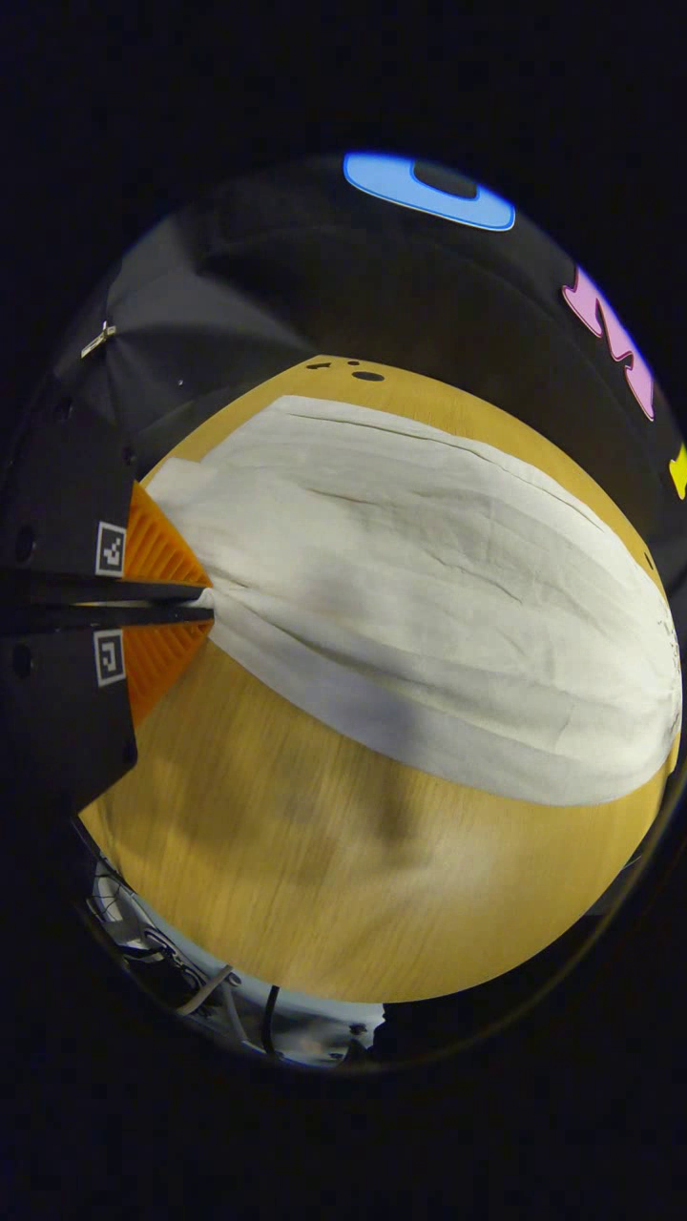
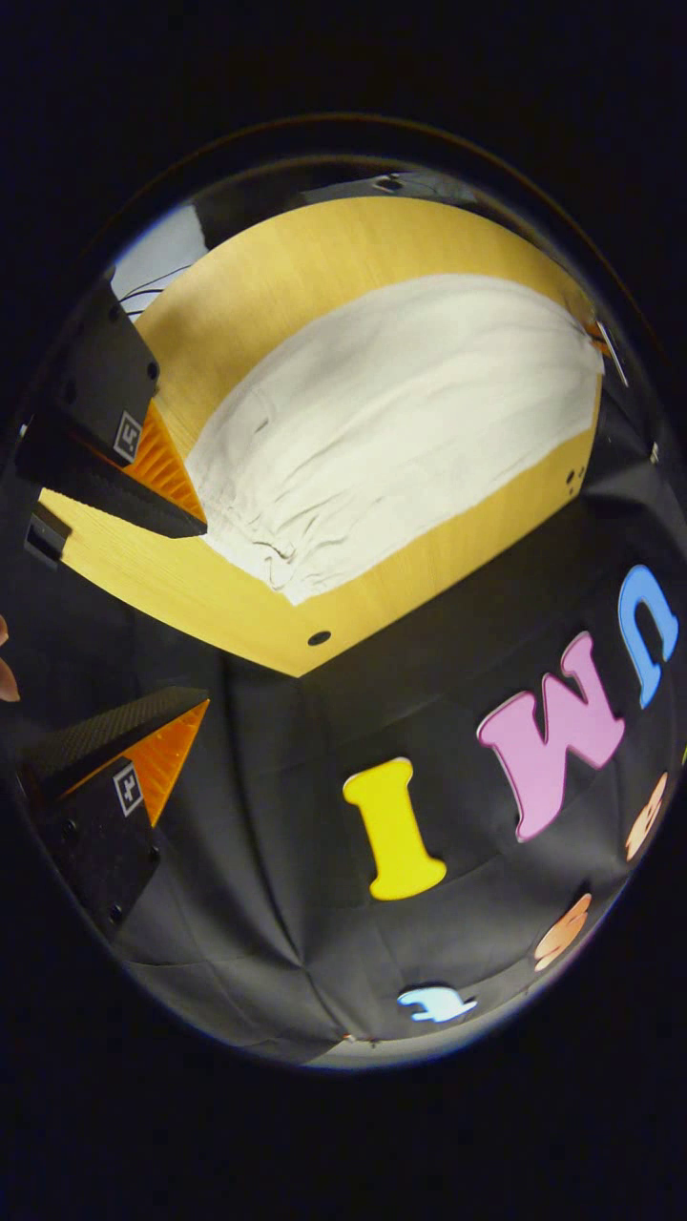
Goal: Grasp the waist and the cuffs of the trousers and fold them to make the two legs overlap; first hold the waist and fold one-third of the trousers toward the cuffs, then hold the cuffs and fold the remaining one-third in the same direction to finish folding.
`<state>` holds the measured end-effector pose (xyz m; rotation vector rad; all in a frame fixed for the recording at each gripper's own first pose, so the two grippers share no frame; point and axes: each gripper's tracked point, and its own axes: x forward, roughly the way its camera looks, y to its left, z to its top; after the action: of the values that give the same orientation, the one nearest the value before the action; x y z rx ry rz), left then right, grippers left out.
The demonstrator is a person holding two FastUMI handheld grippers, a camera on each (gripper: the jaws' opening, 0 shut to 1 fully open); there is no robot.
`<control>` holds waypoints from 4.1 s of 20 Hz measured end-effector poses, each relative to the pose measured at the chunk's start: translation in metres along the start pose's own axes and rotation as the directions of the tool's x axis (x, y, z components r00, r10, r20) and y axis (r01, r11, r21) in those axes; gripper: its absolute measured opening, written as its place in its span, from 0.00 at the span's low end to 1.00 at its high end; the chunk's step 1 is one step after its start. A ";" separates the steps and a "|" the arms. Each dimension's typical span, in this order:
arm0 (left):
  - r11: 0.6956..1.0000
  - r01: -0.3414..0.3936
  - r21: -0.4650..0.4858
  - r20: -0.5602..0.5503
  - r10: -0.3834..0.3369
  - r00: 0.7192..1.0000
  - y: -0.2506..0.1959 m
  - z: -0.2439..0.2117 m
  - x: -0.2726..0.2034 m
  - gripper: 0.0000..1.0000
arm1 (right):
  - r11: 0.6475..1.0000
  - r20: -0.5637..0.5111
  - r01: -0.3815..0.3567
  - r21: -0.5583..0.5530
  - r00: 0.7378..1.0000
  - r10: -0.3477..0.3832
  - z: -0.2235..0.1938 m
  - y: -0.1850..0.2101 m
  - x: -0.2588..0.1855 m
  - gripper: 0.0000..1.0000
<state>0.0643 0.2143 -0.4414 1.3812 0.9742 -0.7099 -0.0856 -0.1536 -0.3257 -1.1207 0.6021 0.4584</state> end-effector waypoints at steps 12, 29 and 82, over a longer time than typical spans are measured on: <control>1.000 -0.009 0.013 -0.056 0.009 0.998 0.000 0.001 0.001 0.06 | 0.856 -0.038 -0.315 -0.410 0.944 0.329 -0.049 0.077 0.072 0.97; 0.998 -0.023 -0.060 -0.146 0.014 0.989 0.003 0.002 0.000 0.06 | 0.762 -0.187 -0.620 -0.187 0.784 0.592 -0.049 0.108 0.101 0.12; 0.594 -0.190 -0.782 -0.191 0.063 0.980 0.203 0.045 0.059 0.92 | -0.402 0.111 -0.068 0.913 0.990 0.085 -0.008 -0.120 0.218 0.82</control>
<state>0.2765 0.1971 -0.4017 0.6724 1.1003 0.0005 0.1513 -0.1961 -0.3877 0.8146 0.7802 -0.1366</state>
